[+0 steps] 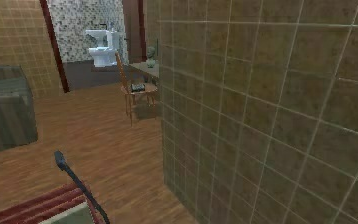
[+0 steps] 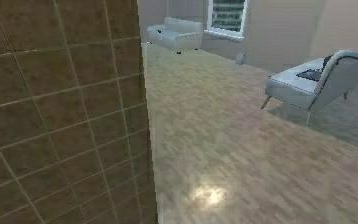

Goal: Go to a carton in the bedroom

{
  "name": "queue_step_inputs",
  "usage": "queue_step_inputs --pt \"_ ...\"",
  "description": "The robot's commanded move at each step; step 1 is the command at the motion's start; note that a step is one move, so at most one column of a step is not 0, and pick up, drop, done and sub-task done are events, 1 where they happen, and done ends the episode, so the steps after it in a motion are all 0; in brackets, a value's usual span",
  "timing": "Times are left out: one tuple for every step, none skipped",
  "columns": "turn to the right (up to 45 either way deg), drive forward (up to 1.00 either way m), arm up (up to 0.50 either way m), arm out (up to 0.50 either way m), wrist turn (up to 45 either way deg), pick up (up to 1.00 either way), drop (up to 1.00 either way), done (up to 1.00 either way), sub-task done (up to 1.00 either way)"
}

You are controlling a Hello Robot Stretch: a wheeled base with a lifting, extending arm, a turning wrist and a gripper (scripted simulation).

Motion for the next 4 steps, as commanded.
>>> queue_step_inputs --pt "-12.0 0.0 0.0 0.0 0.0 0.0 0.0 0.0 0.0" --pt "0.0 1.0 0.0 0.0 0.0 0.0 0.0 0.0 0.0" --pt "0.0 0.1 0.0 0.0 0.0 0.0 0.0 0.0 0.0" --pt "-18.0 0.0 0.0 0.0 0.0 0.0 0.0 0.0 0.0"
